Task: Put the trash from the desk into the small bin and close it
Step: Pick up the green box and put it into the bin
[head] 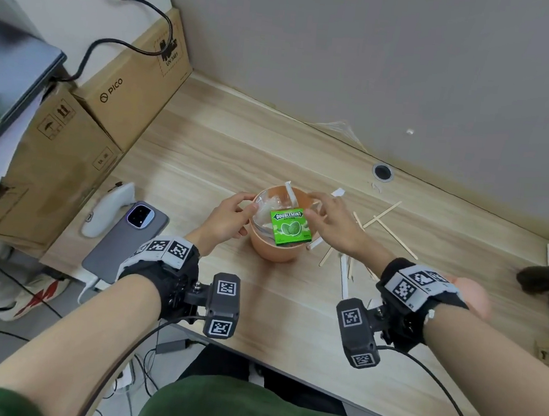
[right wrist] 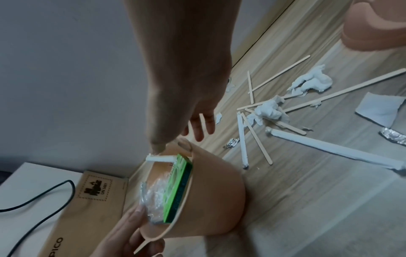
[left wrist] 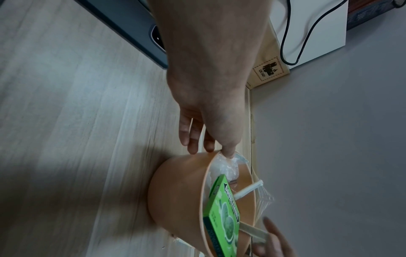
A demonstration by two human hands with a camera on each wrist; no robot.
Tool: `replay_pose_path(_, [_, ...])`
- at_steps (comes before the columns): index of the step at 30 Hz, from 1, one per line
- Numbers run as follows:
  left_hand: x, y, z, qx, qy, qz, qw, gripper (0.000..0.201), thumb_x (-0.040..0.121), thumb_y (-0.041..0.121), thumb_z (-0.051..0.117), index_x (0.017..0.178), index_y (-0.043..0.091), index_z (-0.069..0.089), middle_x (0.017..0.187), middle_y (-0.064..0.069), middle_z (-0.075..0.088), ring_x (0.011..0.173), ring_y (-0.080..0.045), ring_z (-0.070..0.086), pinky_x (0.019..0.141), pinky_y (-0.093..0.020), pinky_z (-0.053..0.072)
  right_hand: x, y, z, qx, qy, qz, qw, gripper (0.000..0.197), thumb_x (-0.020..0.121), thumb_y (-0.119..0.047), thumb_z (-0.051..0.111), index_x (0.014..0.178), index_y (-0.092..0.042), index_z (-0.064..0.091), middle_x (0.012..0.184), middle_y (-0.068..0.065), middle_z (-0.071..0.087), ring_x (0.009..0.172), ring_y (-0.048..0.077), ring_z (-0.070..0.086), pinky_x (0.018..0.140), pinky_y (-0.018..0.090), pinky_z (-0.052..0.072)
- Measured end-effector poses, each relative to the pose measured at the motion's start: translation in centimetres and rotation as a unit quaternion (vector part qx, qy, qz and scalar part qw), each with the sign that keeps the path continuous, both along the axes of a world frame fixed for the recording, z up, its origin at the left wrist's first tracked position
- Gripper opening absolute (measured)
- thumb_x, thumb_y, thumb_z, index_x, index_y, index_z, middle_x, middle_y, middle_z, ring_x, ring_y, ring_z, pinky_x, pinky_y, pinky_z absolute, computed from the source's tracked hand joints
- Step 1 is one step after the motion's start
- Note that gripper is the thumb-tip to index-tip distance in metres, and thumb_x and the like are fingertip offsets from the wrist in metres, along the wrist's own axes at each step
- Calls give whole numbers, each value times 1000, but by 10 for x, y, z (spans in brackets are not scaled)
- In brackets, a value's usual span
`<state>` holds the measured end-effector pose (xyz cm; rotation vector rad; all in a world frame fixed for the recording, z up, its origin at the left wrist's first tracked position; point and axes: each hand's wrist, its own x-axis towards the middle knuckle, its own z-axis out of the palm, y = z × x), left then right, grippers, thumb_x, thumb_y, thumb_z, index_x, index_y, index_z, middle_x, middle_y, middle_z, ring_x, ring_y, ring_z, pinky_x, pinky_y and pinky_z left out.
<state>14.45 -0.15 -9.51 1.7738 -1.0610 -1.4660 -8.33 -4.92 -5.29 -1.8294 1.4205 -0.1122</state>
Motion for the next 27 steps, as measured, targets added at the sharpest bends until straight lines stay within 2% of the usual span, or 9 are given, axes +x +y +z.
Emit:
replay_pose_path(3, [0,0,1,5,5,-10,1000,26,98,37,52,123,30,57,84,-1,56,66,-18,57,68,-30,48,-7,2,14,-83,-45,-23,995,38,90,-33,58,127,-27,52,106,-2,42,86,8,47,88,27,42])
replay_pose_path(6, [-3,-1,3,6,6,-12,1000,25,99,36,52,122,29,58,83,0,55,66,-17,56,63,-25,47,-8,2,29,-160,19,147,976,25,84,-33,66,107,-24,68,96,0,58,87,9,52,85,32,43])
replay_pose_path(8, [-6,-2,5,6,2,-11,1000,24,99,34,52,122,28,57,84,0,56,67,-16,55,61,-23,47,-1,5,31,-128,83,262,953,25,84,-32,66,107,-21,69,101,2,62,99,17,53,88,32,41])
replay_pose_path(10, [-6,-2,7,7,3,-11,1000,24,100,33,51,122,26,57,84,0,57,67,-16,56,60,-23,49,9,9,30,-112,133,315,933,26,87,-29,63,111,-22,68,110,3,62,108,21,53,87,33,42])
replay_pose_path(13, [-6,-1,11,12,21,-14,1000,24,100,30,51,123,24,56,85,-1,59,63,-16,60,61,-26,56,22,9,27,-110,147,314,931,28,90,-23,57,116,-22,65,122,5,59,115,24,53,84,31,41])
replay_pose_path(16, [-5,0,15,21,44,-17,999,26,100,29,53,124,22,56,87,-4,59,58,-16,63,62,-28,60,36,7,24,-89,144,330,929,35,87,-27,62,121,-21,62,119,7,59,112,24,53,87,30,41])
replay_pose_path(19, [-4,2,16,22,51,-21,998,26,99,30,54,124,23,57,84,-2,58,59,-17,64,67,-32,61,45,7,20,-44,156,354,921,41,84,-25,65,125,-23,60,118,9,59,114,26,51,95,41,43])
replay_pose_path(24, [-4,3,12,24,57,-16,998,31,99,33,55,128,21,55,92,-7,60,60,-19,66,62,-30,62,39,1,12,-18,89,294,951,43,80,-24,70,122,-27,62,111,5,64,102,23,56,88,36,45])
replay_pose_path(27, [-3,4,10,23,58,-17,998,32,98,34,56,127,22,56,100,-13,60,62,-21,66,60,-29,61,32,1,9,-8,64,231,971,48,74,-25,77,120,-20,61,106,4,59,94,19,53,80,32,44])
